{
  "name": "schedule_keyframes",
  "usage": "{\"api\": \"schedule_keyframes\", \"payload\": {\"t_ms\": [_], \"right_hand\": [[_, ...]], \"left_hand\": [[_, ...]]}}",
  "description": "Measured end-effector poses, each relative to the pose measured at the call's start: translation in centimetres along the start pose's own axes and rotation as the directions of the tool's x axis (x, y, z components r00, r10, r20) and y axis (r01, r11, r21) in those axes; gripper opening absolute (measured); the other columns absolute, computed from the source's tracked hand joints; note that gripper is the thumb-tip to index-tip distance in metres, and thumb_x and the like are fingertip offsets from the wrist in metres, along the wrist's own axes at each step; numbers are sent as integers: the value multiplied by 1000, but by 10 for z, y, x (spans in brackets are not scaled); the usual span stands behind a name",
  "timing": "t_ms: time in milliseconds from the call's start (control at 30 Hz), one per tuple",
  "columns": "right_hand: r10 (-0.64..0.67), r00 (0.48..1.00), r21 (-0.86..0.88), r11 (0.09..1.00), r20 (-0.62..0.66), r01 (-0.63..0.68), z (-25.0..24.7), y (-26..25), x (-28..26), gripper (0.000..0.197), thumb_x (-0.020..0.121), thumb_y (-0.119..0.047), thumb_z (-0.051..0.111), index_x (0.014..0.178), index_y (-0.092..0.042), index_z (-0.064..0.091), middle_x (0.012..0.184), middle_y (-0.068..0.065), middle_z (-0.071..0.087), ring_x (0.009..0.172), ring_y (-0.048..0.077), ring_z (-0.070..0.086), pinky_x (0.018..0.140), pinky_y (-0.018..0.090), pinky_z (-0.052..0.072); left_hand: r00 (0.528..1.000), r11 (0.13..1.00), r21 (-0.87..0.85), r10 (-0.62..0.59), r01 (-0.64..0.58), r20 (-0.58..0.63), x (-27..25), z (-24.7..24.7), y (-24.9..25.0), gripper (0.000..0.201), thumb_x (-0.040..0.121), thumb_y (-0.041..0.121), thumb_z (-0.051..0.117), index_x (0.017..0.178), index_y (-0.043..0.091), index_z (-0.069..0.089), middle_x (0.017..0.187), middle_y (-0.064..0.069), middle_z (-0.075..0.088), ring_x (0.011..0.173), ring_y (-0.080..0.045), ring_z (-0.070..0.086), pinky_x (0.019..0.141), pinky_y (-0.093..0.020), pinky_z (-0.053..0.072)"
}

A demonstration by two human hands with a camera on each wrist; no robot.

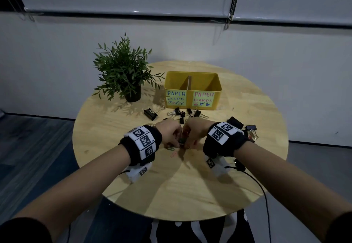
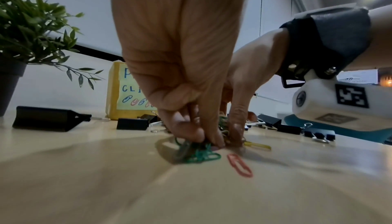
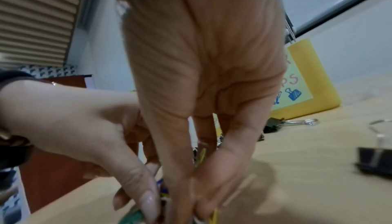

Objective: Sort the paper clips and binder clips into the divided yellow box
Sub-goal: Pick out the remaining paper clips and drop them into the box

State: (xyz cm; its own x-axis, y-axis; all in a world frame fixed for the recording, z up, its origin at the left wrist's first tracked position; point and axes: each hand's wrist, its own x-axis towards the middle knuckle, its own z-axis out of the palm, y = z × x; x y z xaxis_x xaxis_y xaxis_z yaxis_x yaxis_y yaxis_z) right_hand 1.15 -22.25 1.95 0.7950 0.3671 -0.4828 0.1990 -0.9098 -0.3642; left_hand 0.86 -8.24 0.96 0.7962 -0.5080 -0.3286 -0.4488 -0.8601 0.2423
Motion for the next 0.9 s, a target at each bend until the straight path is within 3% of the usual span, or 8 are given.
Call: {"api": "schedule_keyframes", "payload": {"t_ms": [133, 267, 400, 500, 600, 733, 800, 900], "right_hand": [[-13, 999, 47, 999, 29, 12, -10, 0, 6, 26, 71, -15, 82, 96, -11, 76, 76, 0, 70, 71, 15, 65, 85, 38, 57], [-80, 996, 186, 980, 38, 72, -26, 6, 8, 12, 71, -15, 82, 79, -19, 74, 80, 5, 72, 77, 17, 67, 79, 31, 57], [-79, 984, 271, 955, -162, 122, -61, 8, 6, 13, 81, -15, 73, 93, -8, 71, 91, 11, 71, 79, 16, 65, 79, 33, 56], [-59, 902, 458, 847, -427, 272, -88, 10, 10, 14, 84, -11, 70, 93, 0, 70, 83, 7, 70, 70, 15, 64, 64, 29, 56], [57, 759, 528, 752, -649, 395, -97, 8, 21, 15, 83, -12, 72, 93, -1, 72, 77, 9, 72, 67, 17, 66, 63, 31, 58], [151, 595, 473, 768, -789, 433, -92, 9, 53, 3, 82, -13, 74, 79, -12, 72, 71, 10, 72, 63, 20, 67, 67, 41, 61], [137, 586, 417, 829, -798, 374, -88, 13, 71, 4, 81, -13, 74, 79, -16, 72, 74, 8, 73, 69, 21, 70, 72, 44, 60], [116, 606, 352, 891, -787, 286, -83, 20, 86, 34, 81, -7, 72, 115, -5, 67, 97, 12, 73, 86, 21, 71, 85, 40, 58]], "left_hand": [[1000, 1000, 8, 26, -26, 9, 3, -7, -2, 40, 75, 26, 78, 55, 17, 45, 56, 5, 44, 61, -17, 45, 52, -26, 32], [999, 989, -137, 54, -53, 7, 1, -17, -15, 18, 77, 20, 77, 72, 5, 69, 56, 6, 55, 51, -7, 51, 54, -20, 41], [990, 951, -302, 15, -58, -141, 0, -50, -25, 9, 82, 15, 71, 81, 6, 70, 67, 1, 64, 56, -9, 59, 53, -18, 46], [932, 939, -343, -88, -40, -351, 7, -82, -30, 13, 83, 18, 69, 87, 6, 71, 77, -2, 68, 65, -13, 61, 56, -21, 46], [861, 912, -409, -196, -15, -469, 18, -102, -41, 18, 83, 17, 71, 86, 0, 73, 80, -12, 70, 66, -24, 66, 58, -33, 56], [766, 873, -487, -308, -7, -564, 37, -104, -49, 23, 83, 18, 71, 80, -5, 72, 80, -22, 70, 64, -30, 63, 67, -43, 59], [714, 860, -510, -364, 11, -599, 48, -100, -48, 26, 84, 18, 70, 76, -7, 72, 75, -24, 69, 59, -25, 56, 67, -44, 56], [626, 834, -552, -427, -6, -652, 64, -96, -49, 27, 84, 18, 70, 71, -6, 70, 74, -24, 69, 61, -27, 59, 66, -43, 58]]}}
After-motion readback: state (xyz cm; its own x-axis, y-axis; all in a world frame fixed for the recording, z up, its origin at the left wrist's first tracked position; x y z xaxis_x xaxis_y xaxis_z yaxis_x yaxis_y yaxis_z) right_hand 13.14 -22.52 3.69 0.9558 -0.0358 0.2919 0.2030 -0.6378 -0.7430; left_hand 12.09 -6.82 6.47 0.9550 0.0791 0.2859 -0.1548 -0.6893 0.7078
